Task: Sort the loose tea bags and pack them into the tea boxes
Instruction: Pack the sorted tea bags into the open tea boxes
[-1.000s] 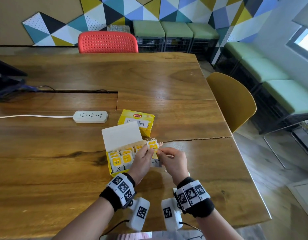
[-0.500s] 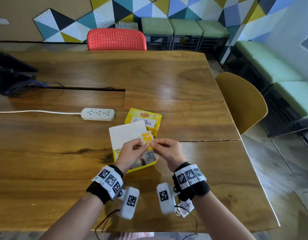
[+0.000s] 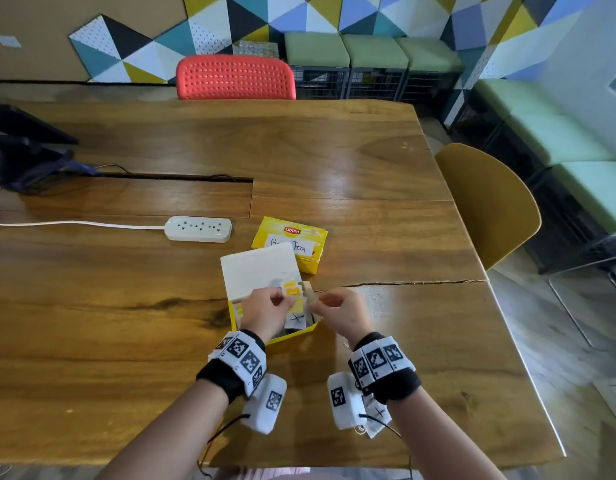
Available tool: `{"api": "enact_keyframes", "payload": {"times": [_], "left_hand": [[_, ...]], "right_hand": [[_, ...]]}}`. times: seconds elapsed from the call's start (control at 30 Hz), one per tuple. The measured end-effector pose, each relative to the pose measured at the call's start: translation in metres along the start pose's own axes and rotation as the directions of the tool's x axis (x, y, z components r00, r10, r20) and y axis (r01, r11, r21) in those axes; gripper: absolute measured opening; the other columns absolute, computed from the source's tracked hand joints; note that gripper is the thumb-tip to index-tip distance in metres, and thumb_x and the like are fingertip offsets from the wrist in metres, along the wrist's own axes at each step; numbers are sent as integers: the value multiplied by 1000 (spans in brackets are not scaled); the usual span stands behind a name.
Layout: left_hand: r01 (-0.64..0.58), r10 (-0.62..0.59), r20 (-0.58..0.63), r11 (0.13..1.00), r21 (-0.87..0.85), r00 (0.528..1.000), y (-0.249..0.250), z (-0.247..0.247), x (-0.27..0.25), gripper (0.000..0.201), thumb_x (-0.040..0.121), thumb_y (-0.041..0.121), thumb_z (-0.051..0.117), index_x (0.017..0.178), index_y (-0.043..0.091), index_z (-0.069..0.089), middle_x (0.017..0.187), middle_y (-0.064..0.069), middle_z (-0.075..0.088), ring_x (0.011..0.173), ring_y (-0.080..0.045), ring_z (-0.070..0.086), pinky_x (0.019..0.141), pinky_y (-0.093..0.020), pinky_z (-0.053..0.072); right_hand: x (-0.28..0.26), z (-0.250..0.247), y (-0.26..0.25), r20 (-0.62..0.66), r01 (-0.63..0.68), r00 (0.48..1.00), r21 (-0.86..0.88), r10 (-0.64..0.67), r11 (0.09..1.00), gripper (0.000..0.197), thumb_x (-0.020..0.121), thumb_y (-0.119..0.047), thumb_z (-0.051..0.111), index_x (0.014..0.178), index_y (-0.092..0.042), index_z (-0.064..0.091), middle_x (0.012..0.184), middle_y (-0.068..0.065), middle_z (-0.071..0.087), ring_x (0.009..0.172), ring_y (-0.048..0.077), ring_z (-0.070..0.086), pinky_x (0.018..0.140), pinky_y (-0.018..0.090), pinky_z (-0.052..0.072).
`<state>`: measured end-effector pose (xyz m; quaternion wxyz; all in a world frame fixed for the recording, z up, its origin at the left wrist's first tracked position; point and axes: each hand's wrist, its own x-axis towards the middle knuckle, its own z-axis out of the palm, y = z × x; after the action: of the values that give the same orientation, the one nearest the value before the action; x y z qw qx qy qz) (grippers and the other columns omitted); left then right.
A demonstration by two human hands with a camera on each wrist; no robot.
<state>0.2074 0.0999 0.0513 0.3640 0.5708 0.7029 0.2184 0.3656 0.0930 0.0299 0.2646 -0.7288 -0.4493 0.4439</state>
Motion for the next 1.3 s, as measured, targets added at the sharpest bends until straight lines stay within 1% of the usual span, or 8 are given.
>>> {"api": "enact_keyframes", "payload": {"times": [0.13,0.27,0.57,0.77,0.9,1.03,1.17,1.3], "left_hand": [[37,-39,19,993,108,999,1,6,4,23,89,31,65,87,8,69,86,-5,70,87,-22,64,67,-28,45],[66,-64,-13,988,142,998,-5,8,3,33,88,34,66,111,12,59,99,-4,69,96,-21,63,72,-32,53],[-270,250,109,932,241,962,-13,15,-6,53,92,28,61,141,15,46,115,-8,66,109,-25,58,93,-37,50],[-379,390,61,830,409,919,-12,3,-8,49,87,30,68,132,20,56,128,-2,55,116,-22,50,95,-35,46],[-509,466,213,723,468,859,-16,4,-10,37,90,30,63,127,28,61,137,3,51,122,-22,46,100,-38,40],[-497,434,247,710,498,867,-16,7,-11,40,95,32,54,134,29,54,142,3,48,129,-21,41,106,-37,32],[-560,527,208,702,440,824,-11,4,-15,36,90,25,61,126,26,62,133,5,56,122,-20,49,103,-37,36],[-663,649,165,677,319,743,-6,11,-34,26,83,14,69,105,26,71,113,10,63,105,-15,59,90,-38,47]], "right_hand": [[-5,8,2,22,2,1000,-61,-1,998,26,74,-32,79,94,-17,70,92,-4,72,90,13,66,84,35,55],[-6,9,0,25,9,1000,-85,-7,996,25,76,-28,77,96,-16,70,93,-5,71,90,12,65,82,32,55],[-2,8,2,-5,20,1000,-79,-21,997,19,81,-26,72,98,-17,73,91,-3,73,87,12,66,81,31,55],[-5,5,5,-15,46,999,-60,-47,997,18,81,-26,72,96,-17,74,91,-4,72,85,10,65,76,27,55],[-7,1,9,-5,68,998,-21,-68,997,13,81,-23,70,93,-19,75,89,-6,73,84,9,66,76,29,56],[-11,-6,10,45,42,998,73,-46,996,12,84,-21,70,94,-18,74,89,-1,73,78,14,69,73,36,59],[-26,-38,12,-28,85,996,139,-82,987,10,89,-14,66,98,-16,70,90,2,72,74,16,70,62,25,54],[-37,-75,44,-175,58,984,75,-44,995,14,87,-10,65,88,-23,69,83,-2,72,74,15,70,68,26,55]]}}
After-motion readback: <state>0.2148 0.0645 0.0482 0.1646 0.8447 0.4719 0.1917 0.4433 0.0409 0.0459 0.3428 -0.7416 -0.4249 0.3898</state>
